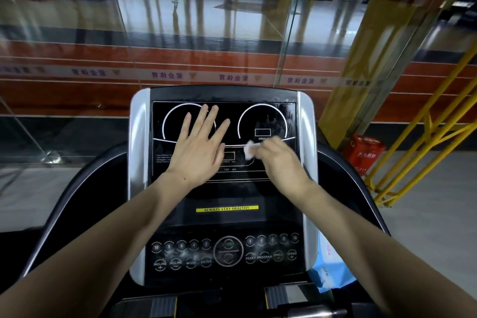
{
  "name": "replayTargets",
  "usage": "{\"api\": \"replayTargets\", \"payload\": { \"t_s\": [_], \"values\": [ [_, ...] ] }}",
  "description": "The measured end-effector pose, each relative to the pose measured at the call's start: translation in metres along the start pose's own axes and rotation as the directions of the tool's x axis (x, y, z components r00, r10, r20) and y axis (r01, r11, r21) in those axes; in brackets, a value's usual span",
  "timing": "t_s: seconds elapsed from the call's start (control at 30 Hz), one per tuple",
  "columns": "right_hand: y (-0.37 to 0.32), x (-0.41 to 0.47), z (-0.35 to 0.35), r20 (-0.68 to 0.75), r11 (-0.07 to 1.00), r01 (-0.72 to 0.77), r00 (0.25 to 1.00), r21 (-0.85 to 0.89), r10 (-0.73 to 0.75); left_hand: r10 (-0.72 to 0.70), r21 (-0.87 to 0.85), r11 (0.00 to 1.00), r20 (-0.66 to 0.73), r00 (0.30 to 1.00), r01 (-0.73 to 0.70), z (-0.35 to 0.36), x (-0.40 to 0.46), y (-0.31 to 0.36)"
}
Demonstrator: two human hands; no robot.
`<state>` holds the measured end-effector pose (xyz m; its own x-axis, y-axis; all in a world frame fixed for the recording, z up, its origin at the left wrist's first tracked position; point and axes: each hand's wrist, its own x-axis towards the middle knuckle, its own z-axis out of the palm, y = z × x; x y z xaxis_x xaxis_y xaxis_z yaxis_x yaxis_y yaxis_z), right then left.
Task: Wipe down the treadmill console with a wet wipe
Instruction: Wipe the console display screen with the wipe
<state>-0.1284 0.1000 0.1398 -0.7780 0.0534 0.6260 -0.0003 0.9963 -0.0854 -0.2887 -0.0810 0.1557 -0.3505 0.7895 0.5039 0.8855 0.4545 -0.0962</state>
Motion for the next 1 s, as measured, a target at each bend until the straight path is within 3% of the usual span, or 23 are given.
{"api": "replayTargets", "payload": {
  "t_s": [0.13, 0.3, 0.4, 0.47, 0.63, 0.87, 1.0],
  "values": [
    [0.001, 0.045, 0.000, -0.126, 0.990, -0.139, 0.983, -0.028, 0.135, 0.007, -0.006, 1.000, 0.002, 1.000, -0.007, 0.000, -0.005, -0.002],
    [-0.022, -0.035, 0.013, 0.048, 0.999, 0.038, 0.998, 0.031, -0.040, -0.015, -0.016, 1.000, -0.004, 1.000, 0.014, -0.001, -0.016, -0.011],
    [-0.020, -0.039, 0.017, 0.104, 0.994, 0.094, 0.990, 0.048, -0.099, -0.014, -0.015, 1.000, -0.003, 1.000, 0.014, 0.000, -0.022, -0.013],
    [-0.014, -0.012, 0.015, 0.080, 0.997, 0.065, 0.995, 0.029, -0.067, -0.013, -0.010, 1.000, 0.004, 1.000, 0.013, 0.001, -0.026, -0.014],
    [-0.018, 0.051, 0.013, -0.137, 0.995, -0.096, 0.986, 0.005, 0.096, -0.008, 0.002, 1.000, 0.008, 1.000, 0.008, 0.002, -0.032, -0.020],
    [-0.044, -0.038, 0.028, 0.072, 0.995, 0.062, 0.995, 0.080, -0.068, -0.025, 0.006, 1.000, 0.008, 1.000, 0.025, 0.003, -0.041, -0.032],
    [-0.034, 0.024, 0.022, -0.007, 0.999, 0.007, 1.000, 0.040, -0.007, -0.020, 0.007, 1.000, 0.017, 1.000, 0.019, 0.003, -0.045, -0.032]
  ]
}}
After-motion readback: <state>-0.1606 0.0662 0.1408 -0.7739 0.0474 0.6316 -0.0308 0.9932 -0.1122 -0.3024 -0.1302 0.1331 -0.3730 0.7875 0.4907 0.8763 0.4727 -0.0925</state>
